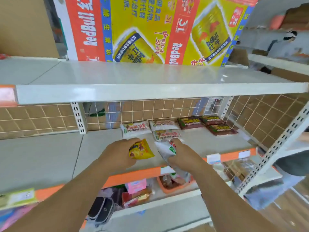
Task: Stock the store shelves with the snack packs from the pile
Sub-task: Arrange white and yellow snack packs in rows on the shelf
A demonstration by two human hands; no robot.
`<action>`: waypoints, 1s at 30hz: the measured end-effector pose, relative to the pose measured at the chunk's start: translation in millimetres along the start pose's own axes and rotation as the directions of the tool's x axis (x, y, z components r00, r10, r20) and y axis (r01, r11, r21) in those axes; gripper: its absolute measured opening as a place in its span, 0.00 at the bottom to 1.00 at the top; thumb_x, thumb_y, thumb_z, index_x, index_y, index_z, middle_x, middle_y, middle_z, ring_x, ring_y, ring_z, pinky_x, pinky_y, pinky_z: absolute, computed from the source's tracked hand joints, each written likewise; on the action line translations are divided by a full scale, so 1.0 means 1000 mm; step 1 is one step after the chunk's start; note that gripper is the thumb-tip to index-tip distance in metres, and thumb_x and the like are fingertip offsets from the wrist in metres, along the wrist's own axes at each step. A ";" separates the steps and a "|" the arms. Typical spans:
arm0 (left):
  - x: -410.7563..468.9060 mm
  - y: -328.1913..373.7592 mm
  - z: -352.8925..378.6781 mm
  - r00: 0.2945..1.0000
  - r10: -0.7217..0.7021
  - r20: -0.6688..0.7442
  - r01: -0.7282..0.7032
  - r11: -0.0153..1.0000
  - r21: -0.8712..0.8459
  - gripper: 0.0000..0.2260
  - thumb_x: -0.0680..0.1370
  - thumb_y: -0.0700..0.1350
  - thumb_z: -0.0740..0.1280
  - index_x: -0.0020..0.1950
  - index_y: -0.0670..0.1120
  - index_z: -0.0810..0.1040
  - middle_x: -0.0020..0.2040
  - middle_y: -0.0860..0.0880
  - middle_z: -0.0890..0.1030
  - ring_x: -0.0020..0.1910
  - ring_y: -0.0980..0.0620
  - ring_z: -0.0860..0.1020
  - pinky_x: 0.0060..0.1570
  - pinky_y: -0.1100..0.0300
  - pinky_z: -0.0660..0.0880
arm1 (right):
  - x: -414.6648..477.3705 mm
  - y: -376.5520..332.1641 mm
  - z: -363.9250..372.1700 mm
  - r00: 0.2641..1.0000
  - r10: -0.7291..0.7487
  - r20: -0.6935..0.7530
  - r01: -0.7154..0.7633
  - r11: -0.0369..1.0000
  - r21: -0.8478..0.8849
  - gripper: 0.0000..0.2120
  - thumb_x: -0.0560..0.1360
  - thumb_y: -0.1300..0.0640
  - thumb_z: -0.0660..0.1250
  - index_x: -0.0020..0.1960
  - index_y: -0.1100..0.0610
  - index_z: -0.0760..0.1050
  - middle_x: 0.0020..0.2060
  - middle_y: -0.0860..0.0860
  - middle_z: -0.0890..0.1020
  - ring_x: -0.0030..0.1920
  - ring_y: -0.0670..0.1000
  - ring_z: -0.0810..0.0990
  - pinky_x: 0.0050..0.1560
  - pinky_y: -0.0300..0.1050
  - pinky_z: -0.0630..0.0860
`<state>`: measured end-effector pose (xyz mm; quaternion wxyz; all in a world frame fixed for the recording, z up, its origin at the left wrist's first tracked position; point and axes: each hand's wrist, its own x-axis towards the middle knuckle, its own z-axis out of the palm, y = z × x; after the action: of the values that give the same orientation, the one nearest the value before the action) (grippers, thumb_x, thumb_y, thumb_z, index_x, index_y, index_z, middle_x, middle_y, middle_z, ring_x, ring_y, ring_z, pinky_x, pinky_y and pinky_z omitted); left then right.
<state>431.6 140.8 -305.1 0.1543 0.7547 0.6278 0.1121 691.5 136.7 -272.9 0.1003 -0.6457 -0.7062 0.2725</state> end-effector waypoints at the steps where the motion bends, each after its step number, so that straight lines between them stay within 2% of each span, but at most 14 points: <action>1: -0.002 -0.017 0.006 0.999 -0.033 0.013 0.033 0.999 0.023 0.34 0.68 0.53 0.67 0.73 0.67 0.63 0.58 0.55 0.78 0.57 0.48 0.78 0.51 0.55 0.76 | 0.011 -0.007 0.013 0.999 0.015 0.036 -0.016 1.000 0.012 0.39 0.69 0.45 0.65 0.77 0.52 0.58 0.66 0.56 0.75 0.57 0.57 0.77 0.48 0.46 0.72; 4: -0.008 -0.060 0.018 0.989 -0.148 -0.024 0.150 0.978 0.145 0.34 0.69 0.52 0.64 0.74 0.66 0.61 0.57 0.54 0.77 0.58 0.47 0.77 0.54 0.52 0.74 | 0.046 -0.024 0.050 0.993 0.091 0.077 -0.096 0.992 0.076 0.33 0.74 0.52 0.67 0.76 0.54 0.59 0.62 0.55 0.77 0.52 0.56 0.78 0.46 0.46 0.74; 6: -0.009 -0.079 0.022 0.975 -0.212 -0.073 0.223 0.945 0.240 0.33 0.71 0.51 0.64 0.76 0.66 0.60 0.57 0.54 0.76 0.57 0.46 0.76 0.54 0.50 0.71 | 0.061 -0.036 0.067 0.986 0.152 0.060 -0.162 0.963 0.217 0.33 0.75 0.54 0.67 0.76 0.55 0.59 0.58 0.54 0.78 0.46 0.53 0.79 0.40 0.44 0.72; 8: -0.011 -0.090 0.032 0.959 -0.269 -0.084 0.282 0.922 0.265 0.34 0.72 0.52 0.63 0.77 0.64 0.58 0.60 0.53 0.76 0.58 0.46 0.75 0.57 0.47 0.69 | 0.073 -0.049 0.080 0.976 0.203 0.077 -0.217 0.905 0.365 0.36 0.74 0.53 0.67 0.78 0.54 0.57 0.53 0.55 0.79 0.43 0.52 0.79 0.34 0.43 0.71; 10: -0.012 -0.094 0.046 0.952 -0.297 -0.078 0.306 0.914 0.265 0.35 0.72 0.56 0.61 0.79 0.62 0.55 0.66 0.52 0.73 0.63 0.45 0.72 0.61 0.44 0.66 | 0.083 -0.057 0.091 0.971 0.207 0.122 -0.238 0.896 0.376 0.38 0.73 0.50 0.69 0.78 0.54 0.57 0.57 0.56 0.79 0.48 0.54 0.80 0.38 0.43 0.73; 12: -0.015 -0.097 0.057 0.951 -0.285 -0.119 0.308 0.908 0.284 0.36 0.72 0.62 0.59 0.79 0.59 0.53 0.68 0.52 0.71 0.65 0.44 0.70 0.64 0.44 0.65 | 0.090 -0.058 0.102 0.976 0.164 0.143 -0.197 0.947 0.253 0.36 0.76 0.46 0.68 0.78 0.52 0.57 0.66 0.58 0.74 0.55 0.56 0.77 0.44 0.44 0.73; 15: -0.013 -0.101 0.065 0.950 -0.246 -0.193 0.295 0.910 0.291 0.37 0.71 0.66 0.56 0.79 0.58 0.55 0.67 0.52 0.72 0.64 0.44 0.71 0.63 0.45 0.66 | 0.090 -0.048 0.106 0.999 -0.035 0.018 0.035 0.999 -0.022 0.31 0.76 0.40 0.66 0.76 0.43 0.62 0.73 0.57 0.65 0.62 0.58 0.74 0.59 0.49 0.76; 17: -0.012 -0.103 0.068 0.950 -0.226 -0.216 0.284 0.913 0.293 0.37 0.70 0.66 0.56 0.78 0.58 0.57 0.66 0.52 0.73 0.62 0.44 0.72 0.63 0.45 0.66 | 0.088 -0.039 0.105 0.944 -0.313 -0.101 0.279 0.925 -0.258 0.28 0.75 0.38 0.67 0.74 0.38 0.66 0.77 0.52 0.58 0.73 0.57 0.63 0.68 0.53 0.70; 19: -0.012 -0.104 0.070 0.945 -0.228 -0.234 0.291 0.911 0.290 0.36 0.70 0.66 0.56 0.78 0.58 0.58 0.65 0.52 0.74 0.61 0.44 0.73 0.63 0.45 0.66 | 0.089 -0.034 0.109 0.826 -0.563 -0.030 0.524 0.785 -0.329 0.26 0.74 0.36 0.66 0.71 0.38 0.71 0.77 0.48 0.60 0.77 0.53 0.57 0.71 0.55 0.66; 21: -0.013 -0.103 0.072 0.941 -0.231 -0.247 0.301 0.906 0.297 0.37 0.69 0.65 0.57 0.77 0.58 0.59 0.64 0.52 0.75 0.60 0.44 0.73 0.62 0.45 0.67 | 0.094 -0.026 0.122 0.737 -0.666 0.115 0.652 0.656 -0.380 0.26 0.73 0.33 0.62 0.69 0.39 0.72 0.73 0.47 0.66 0.75 0.54 0.60 0.70 0.58 0.66; 22: -0.013 -0.102 0.073 0.938 -0.233 -0.256 0.307 0.902 0.303 0.37 0.68 0.65 0.57 0.77 0.58 0.60 0.64 0.52 0.75 0.60 0.44 0.74 0.62 0.46 0.67 | 0.096 -0.023 0.129 0.734 -0.664 0.145 0.653 0.631 -0.418 0.26 0.73 0.31 0.60 0.68 0.38 0.71 0.71 0.46 0.68 0.75 0.54 0.62 0.68 0.59 0.67; 23: -0.013 -0.102 0.074 0.936 -0.235 -0.264 0.313 0.899 0.308 0.37 0.68 0.64 0.57 0.77 0.58 0.61 0.64 0.52 0.76 0.60 0.44 0.74 0.61 0.46 0.67 | 0.098 -0.021 0.134 0.762 -0.636 0.121 0.614 0.651 -0.446 0.26 0.73 0.29 0.57 0.68 0.38 0.70 0.70 0.45 0.68 0.74 0.54 0.62 0.68 0.59 0.67; 27: -0.008 -0.105 0.071 0.931 -0.257 -0.259 0.328 0.900 0.287 0.37 0.68 0.65 0.59 0.78 0.58 0.61 0.64 0.52 0.76 0.60 0.44 0.75 0.60 0.46 0.69 | 0.109 -0.027 0.146 0.895 -0.423 -0.138 0.332 0.842 -0.426 0.24 0.75 0.29 0.53 0.65 0.42 0.67 0.70 0.48 0.66 0.75 0.56 0.59 0.69 0.60 0.65; 30: -0.004 -0.104 0.067 0.920 -0.273 -0.282 0.349 0.898 0.268 0.36 0.68 0.64 0.60 0.77 0.59 0.62 0.62 0.53 0.77 0.58 0.45 0.76 0.59 0.47 0.71 | 0.120 -0.051 0.156 0.957 -0.263 -0.124 0.209 0.918 -0.337 0.30 0.77 0.30 0.53 0.72 0.46 0.63 0.76 0.54 0.58 0.77 0.59 0.52 0.71 0.64 0.60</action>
<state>360.2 148.1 -406.4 -0.0274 0.6396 0.7646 0.0743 553.7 212.4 -401.7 0.0851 -0.5838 -0.8029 0.0852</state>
